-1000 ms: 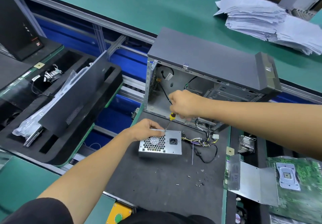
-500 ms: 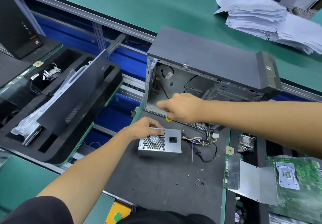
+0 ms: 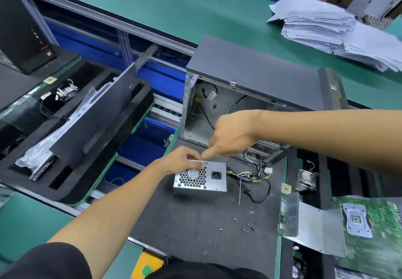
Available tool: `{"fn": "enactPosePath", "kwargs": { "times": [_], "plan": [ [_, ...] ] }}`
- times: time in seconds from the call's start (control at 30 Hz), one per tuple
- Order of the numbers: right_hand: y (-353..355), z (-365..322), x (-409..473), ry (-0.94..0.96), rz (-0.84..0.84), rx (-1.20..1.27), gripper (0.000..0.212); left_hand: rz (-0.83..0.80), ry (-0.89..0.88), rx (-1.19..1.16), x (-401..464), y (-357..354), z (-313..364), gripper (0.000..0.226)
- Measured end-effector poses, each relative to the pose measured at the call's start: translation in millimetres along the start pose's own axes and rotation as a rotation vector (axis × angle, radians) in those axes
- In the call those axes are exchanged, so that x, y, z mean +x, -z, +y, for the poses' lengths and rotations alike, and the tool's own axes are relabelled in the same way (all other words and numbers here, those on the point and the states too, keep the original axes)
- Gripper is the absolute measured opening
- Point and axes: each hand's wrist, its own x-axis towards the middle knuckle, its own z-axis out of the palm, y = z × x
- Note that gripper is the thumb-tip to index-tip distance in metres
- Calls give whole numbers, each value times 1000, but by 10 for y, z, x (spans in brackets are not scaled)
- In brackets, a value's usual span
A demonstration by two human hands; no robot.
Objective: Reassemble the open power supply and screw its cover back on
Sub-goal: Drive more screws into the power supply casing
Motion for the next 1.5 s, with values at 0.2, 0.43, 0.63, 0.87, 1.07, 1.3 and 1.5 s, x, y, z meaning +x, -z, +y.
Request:
{"fn": "enactPosePath", "kwargs": {
  "times": [0.2, 0.43, 0.63, 0.87, 1.07, 1.3, 1.5],
  "plan": [
    [-97, -166, 271, -818, 114, 727, 20, 16, -26, -11, -8, -21, -14, 36],
    [-112, -167, 212, -1010, 89, 870, 14, 17, -28, -2, -43, -35, 12, 17],
    [54, -51, 91, -312, 13, -16, 36, 27, -19, 20, -109, -43, 102, 11],
    [-4, -97, 70, -161, -73, 12, 16, 37, -5, 29, -140, -54, 130, 18],
    [-25, -137, 55, -973, -193, 975, 18, 52, -7, 6, -96, -49, 127, 17],
    [130, -336, 448, -1145, -34, 897, 5, 56, -9, 18, -80, -52, 117, 12],
    [183, -280, 309, -834, 73, 502, 13, 57, -29, 5, -116, -73, 118, 8]
  ]
}}
